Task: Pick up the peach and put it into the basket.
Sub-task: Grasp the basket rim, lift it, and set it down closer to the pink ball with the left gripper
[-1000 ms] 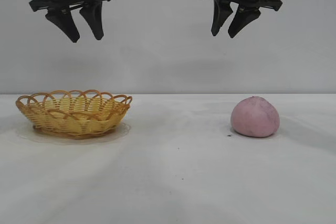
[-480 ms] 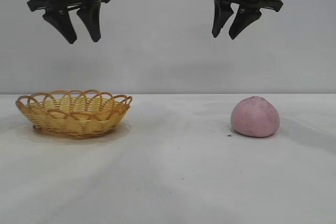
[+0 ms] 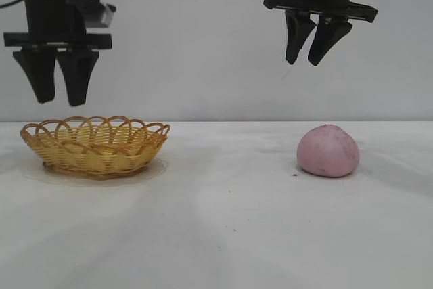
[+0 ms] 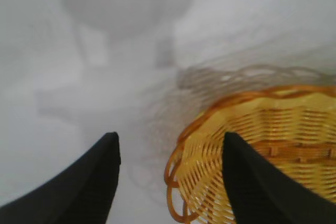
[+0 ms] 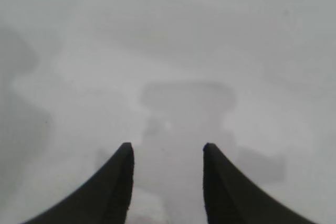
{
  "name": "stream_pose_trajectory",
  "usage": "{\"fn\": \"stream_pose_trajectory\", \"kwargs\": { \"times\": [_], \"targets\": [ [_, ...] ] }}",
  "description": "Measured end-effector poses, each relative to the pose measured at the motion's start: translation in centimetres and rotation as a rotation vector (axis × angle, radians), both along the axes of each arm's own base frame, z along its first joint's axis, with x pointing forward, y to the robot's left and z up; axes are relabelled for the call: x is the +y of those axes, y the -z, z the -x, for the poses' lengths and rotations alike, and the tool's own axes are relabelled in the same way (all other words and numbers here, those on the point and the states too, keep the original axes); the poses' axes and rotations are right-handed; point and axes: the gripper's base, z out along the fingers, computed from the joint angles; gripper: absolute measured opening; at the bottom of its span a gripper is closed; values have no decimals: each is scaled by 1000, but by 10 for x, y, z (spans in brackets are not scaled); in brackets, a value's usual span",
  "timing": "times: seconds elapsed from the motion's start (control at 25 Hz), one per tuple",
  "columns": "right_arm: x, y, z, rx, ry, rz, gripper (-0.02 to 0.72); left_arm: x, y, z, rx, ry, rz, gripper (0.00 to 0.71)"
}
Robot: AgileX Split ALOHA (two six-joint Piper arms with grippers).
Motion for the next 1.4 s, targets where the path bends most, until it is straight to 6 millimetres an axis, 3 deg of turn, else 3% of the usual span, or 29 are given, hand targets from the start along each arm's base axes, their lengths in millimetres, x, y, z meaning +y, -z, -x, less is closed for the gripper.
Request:
{"fn": "stream_pose_trajectory", "kwargs": {
  "times": [0.08,0.16,0.24,0.4,0.44,0.48,0.6,0.92,0.96,1.04,1.28,1.4],
  "targets": [
    [0,0,0,0,0,0,274,5,7,3,24,-9,7,291],
    [0,-1,0,-2,0,-1,274,8,14,6,38,-23,26,134],
    [-1,-1,0,-2,2,-1,274,8,16,8,49,-44,55,62],
    [-1,-1,0,-2,2,-1,274,2,17,11,61,-141,145,69],
    [-1,-1,0,-2,1,2,274,-2,17,11,68,-175,187,0],
    [-1,-1,0,-2,1,2,274,-5,18,12,76,-199,226,0],
    [-1,-1,0,-2,-1,9,274,-21,21,14,84,-273,330,0],
    [-2,0,0,2,-2,13,274,-67,21,23,71,-331,365,0],
    [-2,0,0,2,-2,13,274,-70,21,24,73,-335,366,69],
    [-2,0,0,2,-2,13,274,-72,21,25,74,-341,365,69],
    [-2,0,1,7,-3,14,274,-62,16,31,86,-263,247,412],
    [-2,0,1,9,-3,14,274,-50,-10,32,-10,-182,137,421]
  ]
}}
